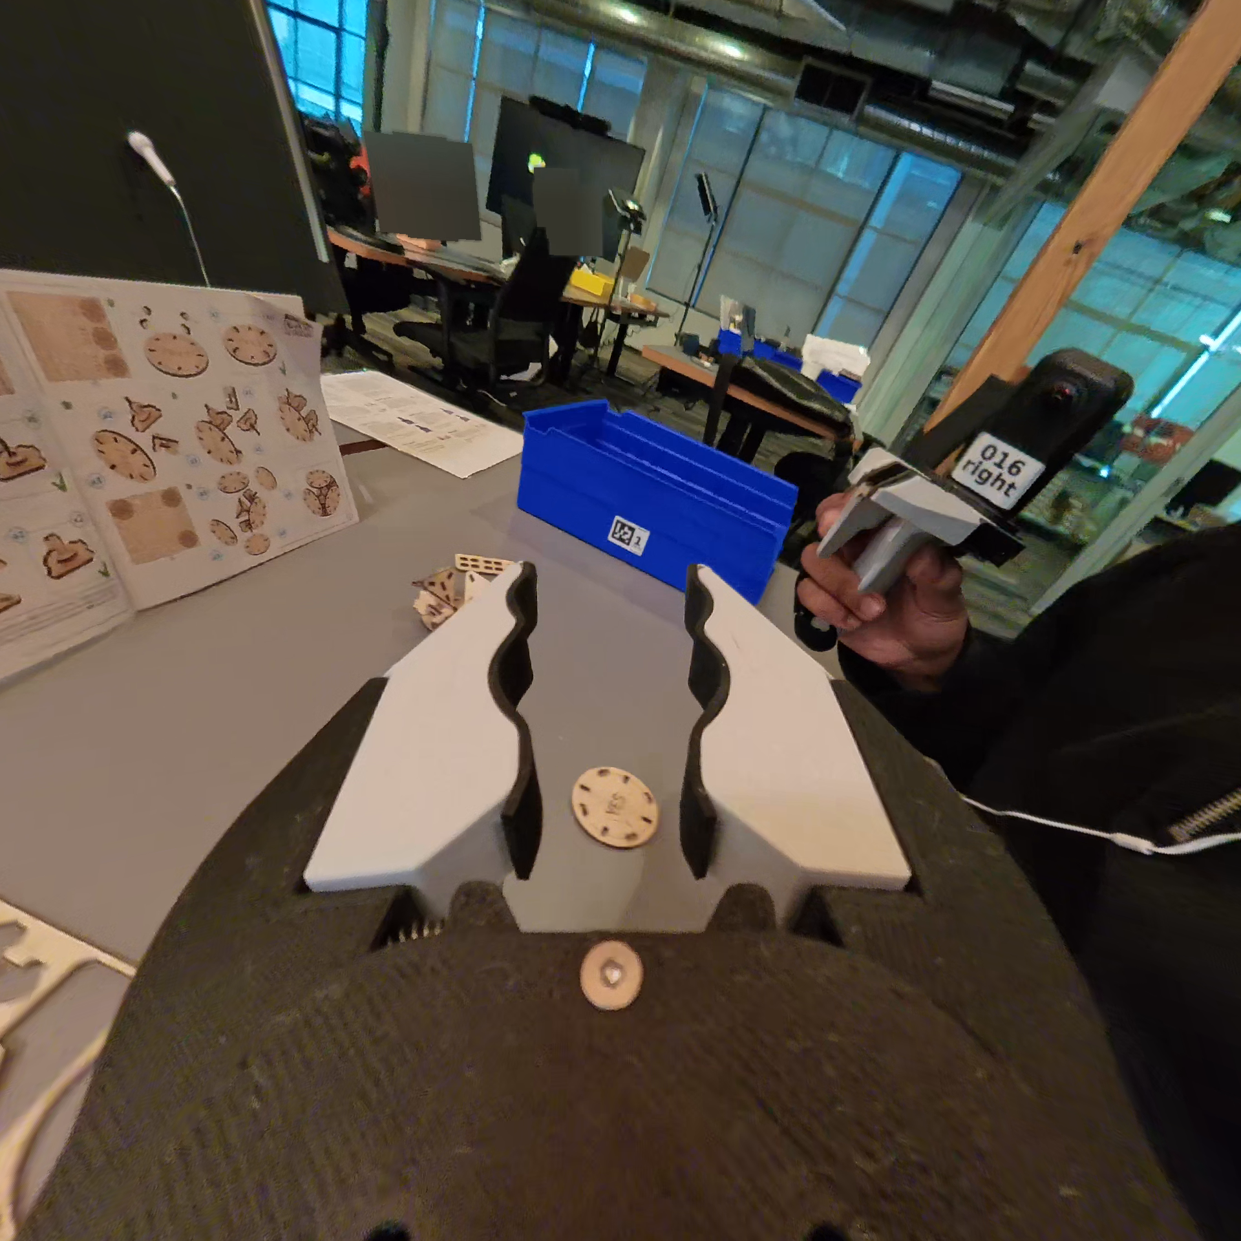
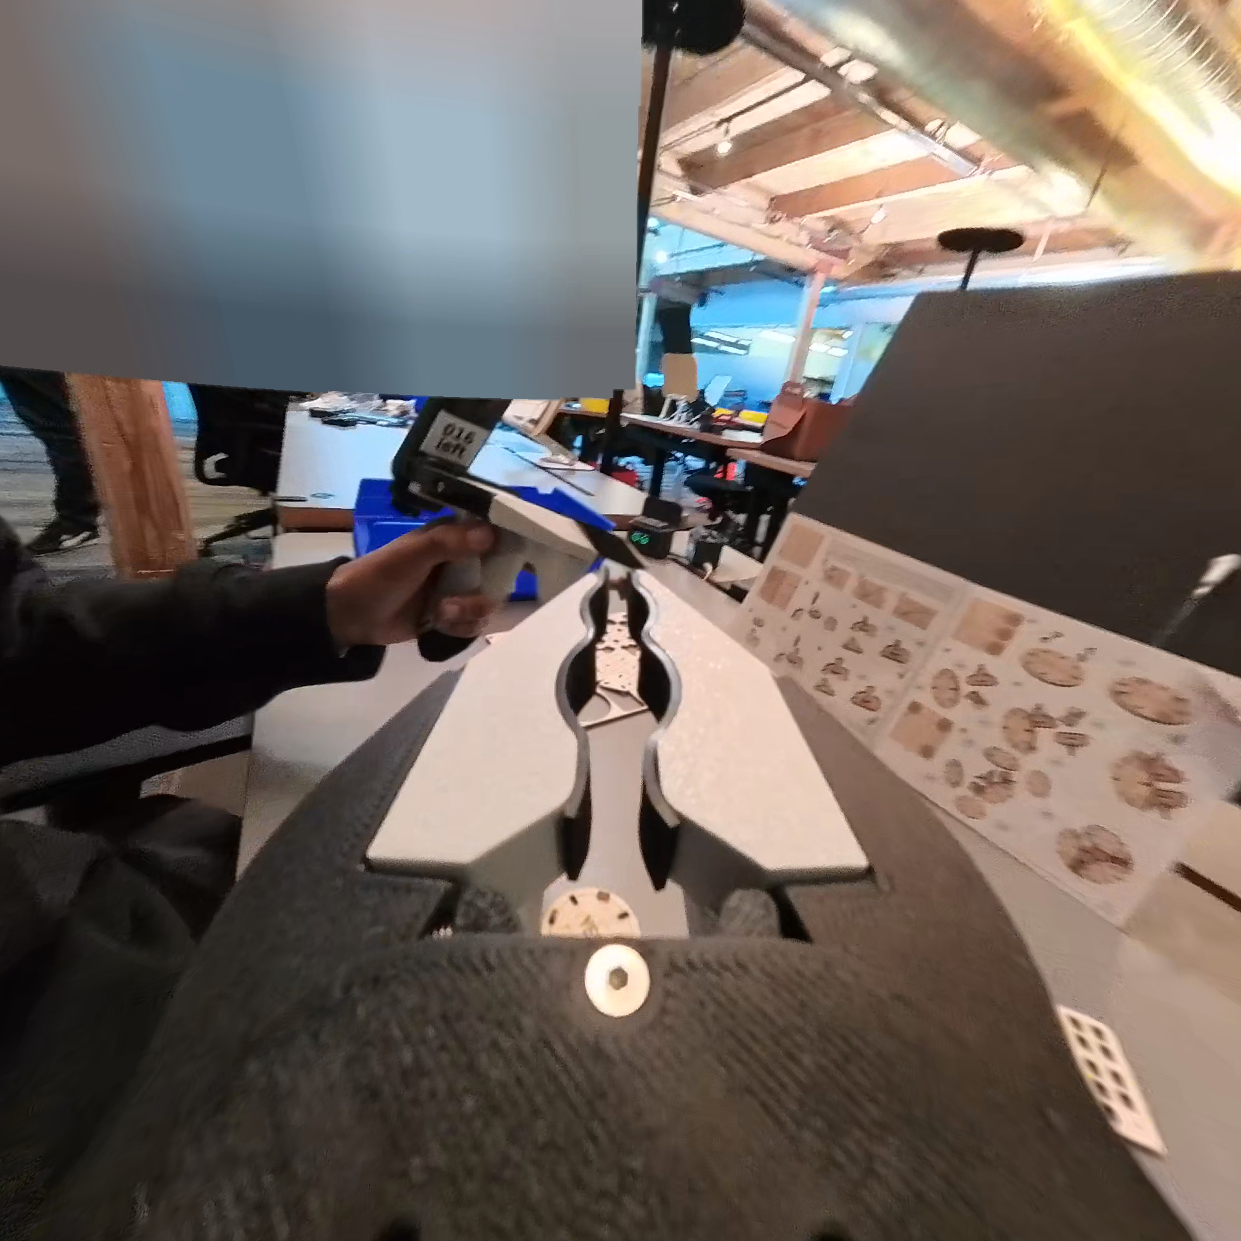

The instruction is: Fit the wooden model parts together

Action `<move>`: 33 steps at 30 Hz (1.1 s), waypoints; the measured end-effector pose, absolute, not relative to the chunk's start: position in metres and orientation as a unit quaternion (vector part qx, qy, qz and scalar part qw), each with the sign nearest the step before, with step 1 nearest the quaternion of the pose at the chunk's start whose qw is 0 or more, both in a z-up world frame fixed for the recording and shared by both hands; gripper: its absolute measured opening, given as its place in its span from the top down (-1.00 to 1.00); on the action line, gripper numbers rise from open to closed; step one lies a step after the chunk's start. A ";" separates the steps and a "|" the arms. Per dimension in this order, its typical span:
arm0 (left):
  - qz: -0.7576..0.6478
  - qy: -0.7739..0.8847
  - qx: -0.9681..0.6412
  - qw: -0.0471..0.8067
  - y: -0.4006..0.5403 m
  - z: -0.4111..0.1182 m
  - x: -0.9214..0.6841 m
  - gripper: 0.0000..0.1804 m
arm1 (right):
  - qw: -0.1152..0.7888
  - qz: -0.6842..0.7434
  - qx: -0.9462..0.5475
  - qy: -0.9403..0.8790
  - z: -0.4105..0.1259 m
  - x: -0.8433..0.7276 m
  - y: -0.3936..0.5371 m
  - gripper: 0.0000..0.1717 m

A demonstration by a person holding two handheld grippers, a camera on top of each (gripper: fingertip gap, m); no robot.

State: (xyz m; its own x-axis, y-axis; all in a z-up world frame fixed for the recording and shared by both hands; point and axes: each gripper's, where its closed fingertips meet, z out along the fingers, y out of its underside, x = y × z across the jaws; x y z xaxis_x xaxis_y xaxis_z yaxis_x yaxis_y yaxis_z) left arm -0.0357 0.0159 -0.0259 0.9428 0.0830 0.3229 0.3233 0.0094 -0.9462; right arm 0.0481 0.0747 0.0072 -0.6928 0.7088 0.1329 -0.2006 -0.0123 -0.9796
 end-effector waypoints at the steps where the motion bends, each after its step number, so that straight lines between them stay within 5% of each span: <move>1: -0.087 -0.138 -0.705 0.690 0.021 -0.026 -0.044 0.55 | 0.317 0.686 -0.207 -0.622 0.004 0.036 0.071 0.98; 23: -0.210 -0.111 -0.732 0.639 0.068 -0.101 -0.100 0.60 | 0.127 0.468 -0.259 -0.835 -0.182 -0.063 0.077 0.96; 33: -0.256 -0.111 -0.752 0.597 0.080 -0.130 -0.085 0.60 | 0.095 0.440 -0.230 -0.863 -0.194 -0.050 0.073 0.87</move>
